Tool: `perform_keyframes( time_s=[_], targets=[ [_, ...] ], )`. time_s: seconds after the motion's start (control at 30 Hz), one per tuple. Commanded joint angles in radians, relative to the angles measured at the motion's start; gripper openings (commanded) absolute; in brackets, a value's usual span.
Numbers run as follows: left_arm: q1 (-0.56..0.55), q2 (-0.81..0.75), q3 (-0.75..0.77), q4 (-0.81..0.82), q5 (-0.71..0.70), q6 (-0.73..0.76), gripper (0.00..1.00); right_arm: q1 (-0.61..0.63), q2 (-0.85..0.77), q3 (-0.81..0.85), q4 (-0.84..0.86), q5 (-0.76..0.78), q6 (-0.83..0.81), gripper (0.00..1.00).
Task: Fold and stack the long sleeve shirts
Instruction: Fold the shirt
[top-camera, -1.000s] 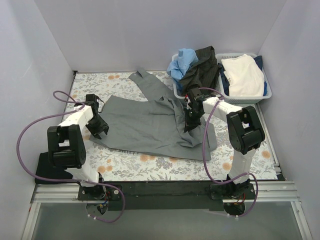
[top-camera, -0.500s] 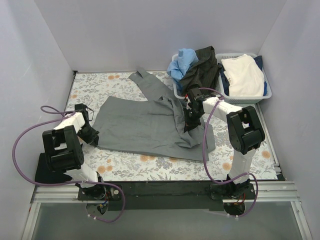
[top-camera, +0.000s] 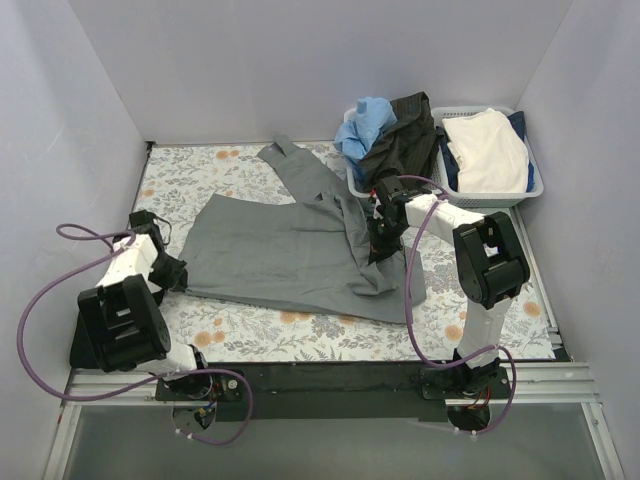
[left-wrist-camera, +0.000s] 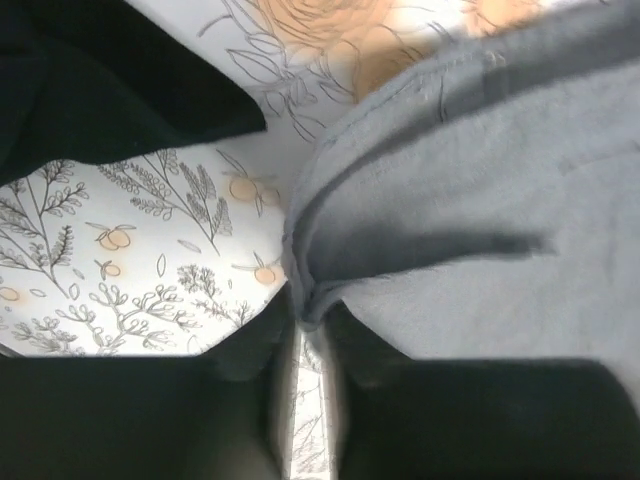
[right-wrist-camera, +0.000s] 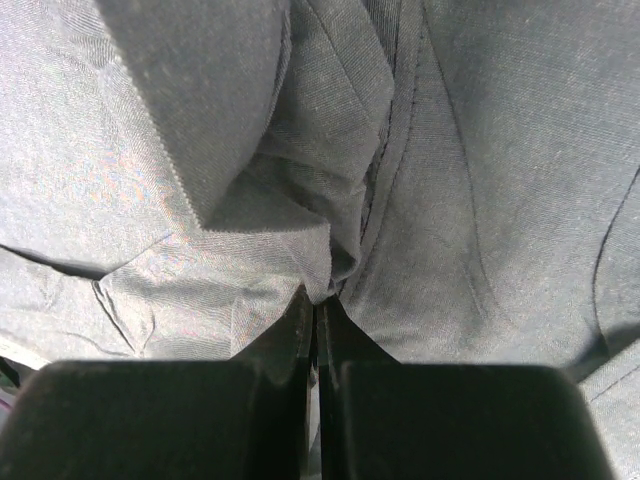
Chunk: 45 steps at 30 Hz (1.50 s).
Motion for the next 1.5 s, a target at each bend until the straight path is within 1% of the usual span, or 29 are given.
perform_keyframes(
  time_s=[0.0, 0.03, 0.07, 0.13, 0.2, 0.27, 0.3, 0.33, 0.37, 0.4, 0.43, 0.47, 0.53, 0.57, 0.6, 0.63, 0.67, 0.7, 0.77, 0.8, 0.83, 0.97, 1.07, 1.17, 1.2, 1.23, 1.3, 1.33, 1.47],
  targets=[
    [0.009, -0.158, 0.003, -0.033, 0.093, -0.059, 0.3, -0.013, -0.043, 0.012, 0.037, -0.037, -0.037, 0.01],
    [0.009, -0.178, 0.008, -0.03, 0.109, -0.058, 0.48, -0.013, -0.05, 0.009, 0.035, -0.059, -0.063, 0.01],
    [0.009, -0.222, 0.016, -0.03, 0.115, -0.062, 0.52, -0.013, -0.073, 0.001, 0.031, -0.082, -0.074, 0.01],
    [0.009, -0.256, 0.054, -0.012, 0.169, -0.058, 0.61, -0.01, -0.113, -0.04, 0.012, -0.134, -0.097, 0.01],
    [0.008, -0.263, 0.121, 0.002, 0.207, -0.035, 0.62, -0.003, -0.15, -0.109, -0.014, -0.162, -0.112, 0.02],
    [-0.011, -0.24, 0.16, 0.023, 0.299, -0.003, 0.63, 0.01, -0.208, -0.163, -0.035, -0.165, -0.14, 0.13],
    [-0.026, -0.217, 0.172, 0.06, 0.336, 0.013, 0.63, 0.014, -0.231, -0.188, -0.052, -0.163, -0.144, 0.18],
    [-0.044, -0.211, 0.19, 0.082, 0.359, 0.011, 0.63, 0.016, -0.277, -0.229, -0.063, -0.159, -0.146, 0.26],
    [-0.099, -0.203, 0.194, 0.111, 0.408, 0.013, 0.63, 0.016, -0.3, -0.244, -0.069, -0.157, -0.151, 0.34],
    [-0.136, -0.197, 0.2, 0.157, 0.405, 0.01, 0.63, 0.016, -0.322, -0.255, -0.074, -0.138, -0.149, 0.4],
    [-0.176, -0.174, 0.215, 0.175, 0.39, -0.004, 0.64, 0.016, -0.363, -0.254, -0.084, -0.115, -0.146, 0.5],
    [-0.249, -0.16, 0.224, 0.195, 0.384, -0.006, 0.65, 0.016, -0.378, -0.243, -0.086, -0.095, -0.143, 0.55],
    [-0.303, -0.091, 0.246, 0.223, 0.379, -0.035, 0.66, 0.016, -0.403, -0.209, -0.075, -0.01, -0.126, 0.63],
    [-0.358, -0.068, 0.275, 0.228, 0.373, -0.038, 0.66, 0.016, -0.405, -0.168, -0.059, 0.019, -0.122, 0.64],
    [-0.377, -0.044, 0.289, 0.234, 0.364, -0.039, 0.66, 0.016, -0.403, -0.147, -0.04, 0.071, -0.115, 0.64],
    [-0.394, -0.024, 0.304, 0.237, 0.356, -0.044, 0.66, 0.016, -0.388, -0.124, -0.02, 0.097, -0.115, 0.64],
    [-0.419, 0.012, 0.325, 0.241, 0.35, -0.042, 0.66, 0.016, -0.377, -0.092, 0.042, 0.122, -0.115, 0.63],
    [-0.428, 0.027, 0.338, 0.246, 0.346, -0.042, 0.66, 0.017, -0.363, -0.074, 0.067, 0.172, -0.115, 0.63],
    [-0.442, 0.07, 0.365, 0.248, 0.353, -0.046, 0.66, 0.016, -0.301, -0.041, 0.138, 0.214, -0.131, 0.58],
    [-0.446, 0.079, 0.373, 0.245, 0.355, -0.044, 0.66, 0.016, -0.276, -0.004, 0.155, 0.226, -0.137, 0.57],
    [-0.455, 0.087, 0.381, 0.243, 0.353, -0.044, 0.66, 0.016, -0.233, 0.008, 0.17, 0.229, -0.143, 0.53],
    [-0.469, 0.105, 0.387, 0.241, 0.352, -0.036, 0.66, 0.016, -0.166, 0.015, 0.283, 0.219, -0.155, 0.5],
    [-0.472, 0.113, 0.382, 0.235, 0.358, -0.029, 0.66, 0.016, -0.095, 0.047, 0.307, 0.237, -0.155, 0.49],
    [-0.472, 0.115, 0.378, 0.231, 0.355, -0.019, 0.66, 0.024, -0.04, 0.067, 0.331, 0.288, -0.166, 0.49],
    [-0.472, 0.115, 0.379, 0.228, 0.353, -0.018, 0.66, 0.025, -0.029, 0.071, 0.337, 0.285, -0.166, 0.46],
    [-0.472, 0.116, 0.384, 0.223, 0.35, -0.013, 0.66, 0.027, -0.021, 0.073, 0.36, 0.277, -0.171, 0.32],
    [-0.472, 0.122, 0.39, 0.218, 0.35, -0.009, 0.66, 0.047, -0.023, 0.074, 0.37, 0.275, -0.18, 0.14],
    [-0.472, 0.125, 0.396, 0.218, 0.35, -0.004, 0.66, 0.072, -0.036, 0.074, 0.373, 0.283, -0.183, 0.02],
    [-0.474, 0.139, 0.411, 0.22, 0.359, 0.004, 0.66, 0.145, -0.11, 0.055, 0.373, 0.304, -0.195, 0.01]
  ],
)
